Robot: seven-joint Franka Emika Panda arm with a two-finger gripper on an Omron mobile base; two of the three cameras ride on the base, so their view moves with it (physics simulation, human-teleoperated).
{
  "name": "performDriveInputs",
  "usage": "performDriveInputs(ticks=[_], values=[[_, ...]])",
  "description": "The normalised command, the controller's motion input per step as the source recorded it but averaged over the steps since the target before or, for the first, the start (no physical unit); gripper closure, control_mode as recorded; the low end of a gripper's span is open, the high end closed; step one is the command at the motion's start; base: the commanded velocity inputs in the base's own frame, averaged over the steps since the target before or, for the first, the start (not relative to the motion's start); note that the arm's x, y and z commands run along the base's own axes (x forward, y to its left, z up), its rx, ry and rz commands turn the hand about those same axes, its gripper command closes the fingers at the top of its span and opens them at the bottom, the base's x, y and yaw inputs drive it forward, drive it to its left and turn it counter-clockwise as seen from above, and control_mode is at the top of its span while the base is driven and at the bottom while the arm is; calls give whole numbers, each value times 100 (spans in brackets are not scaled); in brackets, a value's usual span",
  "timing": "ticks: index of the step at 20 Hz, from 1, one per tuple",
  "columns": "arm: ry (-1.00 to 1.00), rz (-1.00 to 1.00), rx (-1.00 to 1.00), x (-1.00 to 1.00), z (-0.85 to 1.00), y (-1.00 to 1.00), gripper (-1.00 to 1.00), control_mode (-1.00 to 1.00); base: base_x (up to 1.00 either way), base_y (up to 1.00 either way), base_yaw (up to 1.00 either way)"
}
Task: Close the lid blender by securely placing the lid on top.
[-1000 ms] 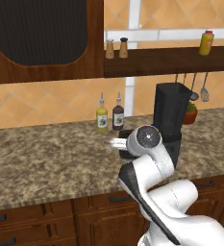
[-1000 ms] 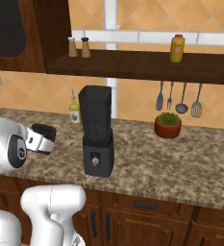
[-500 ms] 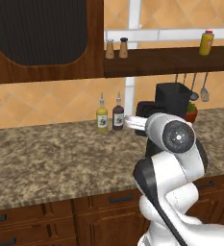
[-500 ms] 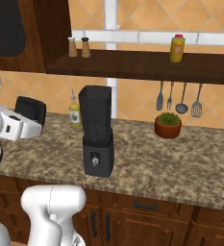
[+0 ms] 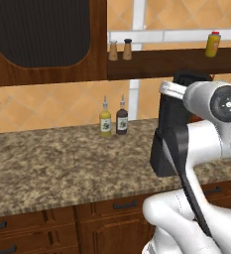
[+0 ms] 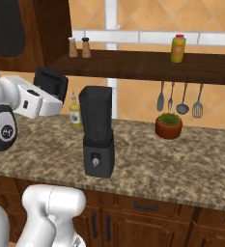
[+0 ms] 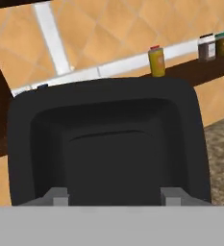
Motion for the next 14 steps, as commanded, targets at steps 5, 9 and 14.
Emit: performDriveInputs(ticks=[5, 9, 14], values=[[49, -5, 14, 18, 86, -89, 100, -100, 0, 0, 0], [62, -1, 1, 32, 13, -21, 100, -100, 0, 0, 0], [8, 0, -1, 11, -6, 0, 100, -100, 0, 0, 0]])
